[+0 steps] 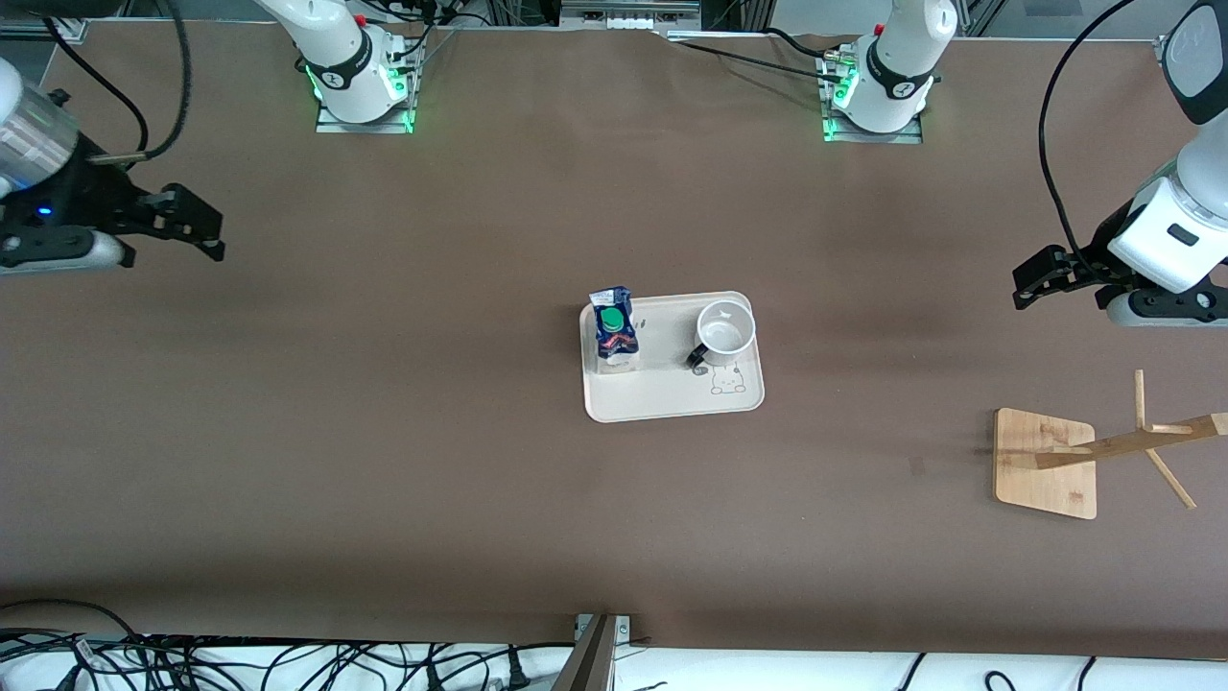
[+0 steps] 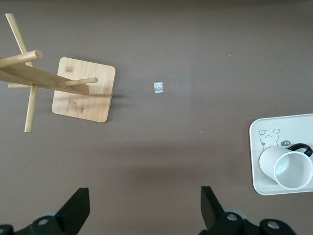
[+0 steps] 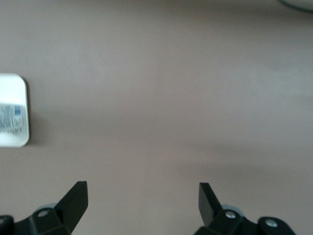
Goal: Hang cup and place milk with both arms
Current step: 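Reach the right gripper over the blue milk carton on the tray, then lower the right gripper and close it on the milk carton, then lift the carton with the right gripper while the left gripper reaches the mug, then carry the carton aside with the right gripper while the left gripper descends, then grasp the white mug rim with the left gripper and lift it, then set the carton down with the right gripper while the left gripper carries the mug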
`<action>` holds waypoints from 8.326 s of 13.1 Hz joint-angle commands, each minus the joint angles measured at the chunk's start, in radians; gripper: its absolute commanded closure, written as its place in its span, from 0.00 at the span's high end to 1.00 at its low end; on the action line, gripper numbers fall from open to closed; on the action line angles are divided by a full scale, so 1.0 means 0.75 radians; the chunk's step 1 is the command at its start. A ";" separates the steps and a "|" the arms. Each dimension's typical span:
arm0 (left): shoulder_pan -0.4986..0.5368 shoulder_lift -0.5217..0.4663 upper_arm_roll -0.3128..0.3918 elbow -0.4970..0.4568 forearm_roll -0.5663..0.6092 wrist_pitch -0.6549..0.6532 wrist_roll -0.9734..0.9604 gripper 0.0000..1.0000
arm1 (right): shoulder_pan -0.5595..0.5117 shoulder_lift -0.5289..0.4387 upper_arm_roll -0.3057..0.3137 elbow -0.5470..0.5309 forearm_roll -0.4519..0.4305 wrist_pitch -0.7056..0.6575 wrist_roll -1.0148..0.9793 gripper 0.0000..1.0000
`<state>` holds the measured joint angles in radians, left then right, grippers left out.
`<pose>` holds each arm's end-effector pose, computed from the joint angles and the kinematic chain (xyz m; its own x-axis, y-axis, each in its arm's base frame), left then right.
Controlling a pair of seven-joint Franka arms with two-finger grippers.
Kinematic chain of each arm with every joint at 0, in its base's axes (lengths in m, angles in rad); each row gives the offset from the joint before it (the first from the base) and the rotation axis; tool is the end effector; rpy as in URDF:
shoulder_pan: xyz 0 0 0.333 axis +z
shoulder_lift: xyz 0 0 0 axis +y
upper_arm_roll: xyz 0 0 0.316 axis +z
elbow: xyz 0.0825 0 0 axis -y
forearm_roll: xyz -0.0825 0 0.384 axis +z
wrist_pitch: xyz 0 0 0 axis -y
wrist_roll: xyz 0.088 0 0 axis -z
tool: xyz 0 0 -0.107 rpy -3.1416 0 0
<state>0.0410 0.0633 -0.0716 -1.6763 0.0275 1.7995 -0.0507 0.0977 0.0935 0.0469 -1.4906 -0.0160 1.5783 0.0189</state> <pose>0.5888 -0.0146 0.5585 0.9980 0.0143 0.0610 0.0155 -0.9997 -0.0195 0.5784 0.0812 0.6099 0.9921 0.1253 -0.0055 0.1254 -0.9920 0.0117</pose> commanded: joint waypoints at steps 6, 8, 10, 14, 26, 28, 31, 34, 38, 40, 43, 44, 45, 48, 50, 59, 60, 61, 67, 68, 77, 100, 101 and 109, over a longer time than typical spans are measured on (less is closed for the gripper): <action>0.005 0.010 -0.007 0.030 -0.010 -0.021 0.012 1.00 | 0.303 0.241 0.007 0.010 0.064 0.114 0.234 1.00; 0.005 0.016 -0.007 0.042 -0.010 -0.021 0.010 1.00 | 0.431 0.321 0.007 0.014 0.073 0.271 0.436 1.00; 0.003 0.028 -0.009 0.047 -0.010 -0.019 0.010 1.00 | 0.554 0.396 0.005 0.016 0.073 0.423 0.614 1.00; 0.005 0.032 -0.011 0.047 -0.010 -0.019 0.010 1.00 | 0.749 0.617 -0.001 0.230 0.056 0.497 0.868 1.00; 0.003 0.046 -0.011 0.047 -0.010 -0.015 0.006 1.00 | 0.839 0.736 -0.003 0.259 -0.062 0.591 0.909 1.00; 0.003 0.051 -0.011 0.047 -0.010 -0.015 0.006 1.00 | 0.839 0.736 -0.003 0.259 -0.060 0.599 0.909 1.00; 0.003 0.051 -0.013 0.047 -0.010 -0.015 0.006 1.00 | 0.855 0.757 -0.003 0.259 -0.064 0.638 0.944 1.00; -0.014 0.059 -0.013 0.047 -0.010 -0.015 -0.012 1.00 | 0.870 0.787 -0.005 0.259 -0.071 0.669 0.967 1.00; -0.012 0.102 -0.015 0.047 -0.012 -0.017 -0.047 1.00 | 0.878 0.804 -0.005 0.257 -0.114 0.679 0.963 0.85; -0.002 0.142 -0.013 0.049 -0.014 -0.023 -0.118 1.00 | 0.874 0.802 -0.007 0.257 -0.114 0.677 0.940 0.53; -0.018 0.212 -0.017 0.047 -0.012 -0.096 -0.129 1.00 | 0.868 0.794 -0.007 0.259 -0.112 0.667 0.934 0.32; -0.020 0.222 -0.019 0.047 -0.012 -0.161 -0.117 1.00 | 0.868 0.790 -0.005 0.259 -0.110 0.663 0.934 0.30; -0.030 0.233 -0.031 0.043 -0.012 -0.186 -0.108 1.00 | 0.866 0.786 -0.005 0.259 -0.105 0.657 0.934 0.30; -0.122 0.280 -0.068 0.030 -0.012 -0.182 -0.106 1.00 | 0.860 0.730 -0.011 0.261 -0.095 0.573 0.928 0.30; -0.181 0.296 -0.074 0.026 -0.010 -0.172 -0.098 1.00 | 0.807 0.661 -0.009 0.261 -0.057 0.491 0.861 0.30; -0.208 0.278 -0.174 -0.241 -0.076 0.222 0.178 1.00 | 0.206 0.495 -0.020 0.096 0.154 0.319 -0.102 0.31; -0.208 0.280 -0.203 -0.262 -0.076 0.257 0.166 1.00 | 0.138 0.481 -0.020 0.057 0.154 0.321 -0.194 0.31; -0.210 0.282 -0.234 -0.285 -0.074 0.296 0.143 1.00 | 0.073 0.469 -0.022 0.014 0.154 0.323 -0.266 0.32; -0.369 0.298 -0.310 -0.432 0.006 0.605 0.094 1.00 | -0.053 0.401 -0.124 -0.199 0.154 0.397 -0.407 0.33; -0.390 0.320 -0.312 -0.436 0.077 0.654 0.092 1.00 | -0.053 0.379 -0.144 -0.262 0.156 0.452 -0.434 0.33; -0.490 0.525 -0.310 -0.434 0.256 0.861 0.080 0.39 | -0.053 0.305 -0.169 -0.489 0.228 0.649 -0.287 0.38; 0.319 0.388 -0.299 0.437 0.047 -0.094 0.122 0.00 | -0.008 0.113 -0.151 -0.003 0.036 0.060 -0.099 1.00; 0.336 0.402 -0.299 0.462 0.047 -0.094 0.149 0.00 | -0.008 0.078 -0.155 -0.001 0.036 0.009 -0.099 1.00; 0.461 0.443 -0.299 0.490 0.049 -0.098 0.327 0.00 | -0.006 0.070 -0.153 0.077 0.040 -0.008 -0.095 1.00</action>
<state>0.3753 0.3783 -0.2832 -1.3496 0.0762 1.7463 0.1643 0.0915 0.1397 -0.0701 -1.4540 0.0233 1.5871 -0.0687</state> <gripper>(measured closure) 0.934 0.000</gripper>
